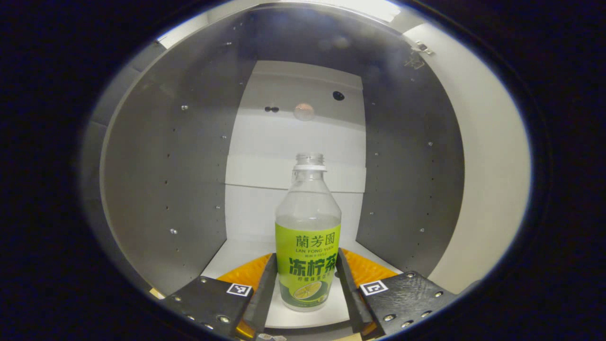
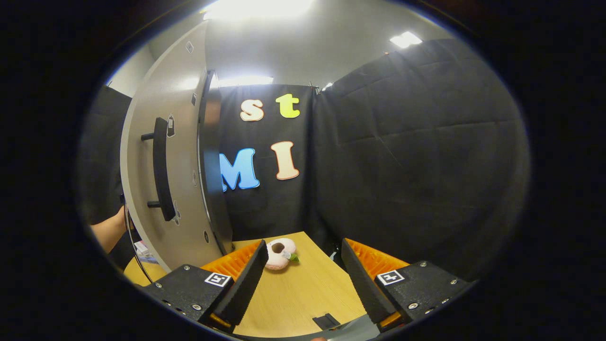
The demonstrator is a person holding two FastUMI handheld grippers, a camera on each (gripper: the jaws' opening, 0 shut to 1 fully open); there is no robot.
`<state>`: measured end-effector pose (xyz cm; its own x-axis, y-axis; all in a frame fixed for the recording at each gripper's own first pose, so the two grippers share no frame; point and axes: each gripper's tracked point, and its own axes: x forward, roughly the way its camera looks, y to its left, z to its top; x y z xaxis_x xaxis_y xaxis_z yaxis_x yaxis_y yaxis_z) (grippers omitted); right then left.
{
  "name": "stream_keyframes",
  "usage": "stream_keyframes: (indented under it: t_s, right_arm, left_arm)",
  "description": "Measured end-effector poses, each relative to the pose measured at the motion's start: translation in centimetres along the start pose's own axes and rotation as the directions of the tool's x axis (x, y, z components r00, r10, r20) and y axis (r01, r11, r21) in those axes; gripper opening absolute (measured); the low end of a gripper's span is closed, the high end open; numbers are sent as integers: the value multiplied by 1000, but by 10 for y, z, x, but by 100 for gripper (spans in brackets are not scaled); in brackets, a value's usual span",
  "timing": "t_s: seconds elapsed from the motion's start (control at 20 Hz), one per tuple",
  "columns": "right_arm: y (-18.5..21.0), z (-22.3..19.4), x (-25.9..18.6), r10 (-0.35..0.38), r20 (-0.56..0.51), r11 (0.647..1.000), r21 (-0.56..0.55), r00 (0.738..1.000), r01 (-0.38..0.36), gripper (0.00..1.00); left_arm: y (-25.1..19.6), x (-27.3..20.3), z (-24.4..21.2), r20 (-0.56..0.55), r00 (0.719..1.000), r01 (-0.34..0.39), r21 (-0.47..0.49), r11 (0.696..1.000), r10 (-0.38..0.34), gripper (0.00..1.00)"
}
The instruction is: Open the cabinet door with the right hand, grasp the bottle in the cabinet with the left hand and place it on the coaster, then close the cabinet door with the right hand.
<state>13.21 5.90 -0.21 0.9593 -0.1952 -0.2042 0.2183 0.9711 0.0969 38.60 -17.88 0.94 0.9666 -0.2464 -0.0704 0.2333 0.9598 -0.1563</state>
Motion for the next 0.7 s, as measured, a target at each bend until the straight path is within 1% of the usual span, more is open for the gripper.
stream_keyframes:
  t_s: [0.05, 0.15, 0.2, 0.3, 0.35, 0.4, 0.45, 0.5, 0.55, 0.7]
  right_arm:
    - [1, 0, 2, 15, 1, 1000, 4, 1000, -15, 94]
    - [3, 1, 6, 46, 3, 999, 7, 999, -46, 95]
    - [4, 1, 6, 63, 4, 998, 7, 998, -63, 96]
    - [5, 2, 6, 95, 6, 995, 6, 995, -95, 96]
    - [6, 3, 7, 111, 9, 994, 6, 994, -111, 95]
    - [8, 4, 8, 127, 14, 992, 5, 992, -127, 95]
    - [14, 6, 13, 143, 17, 990, 2, 990, -143, 95]
    - [18, 6, 16, 159, 17, 987, -5, 987, -159, 95]
    - [21, 5, 17, 171, 15, 985, -12, 985, -171, 95]
    - [25, 2, 15, 211, 7, 977, -20, 977, -211, 95]
  left_arm:
    - [2, -7, 5, 10, 1000, -5, 4, 1000, 5, 67]
    - [3, -24, 12, 22, 1000, -9, 19, 1000, 8, 67]
    - [3, -34, 14, 29, 1000, -11, 24, 1000, 11, 63]
    - [6, -57, 20, 45, 999, -19, 30, 999, 18, 63]
    - [7, -68, 23, 51, 998, -23, 33, 999, 22, 67]
    - [10, -79, 25, 58, 998, -29, 37, 999, 27, 63]
    - [11, -91, 27, 63, 998, -33, 40, 999, 31, 67]
    - [14, -102, 27, 68, 997, -40, 44, 998, 37, 63]
    - [15, -112, 30, 72, 996, -47, 49, 998, 43, 67]
    - [24, -147, 30, 81, 995, -69, 55, 996, 64, 65]
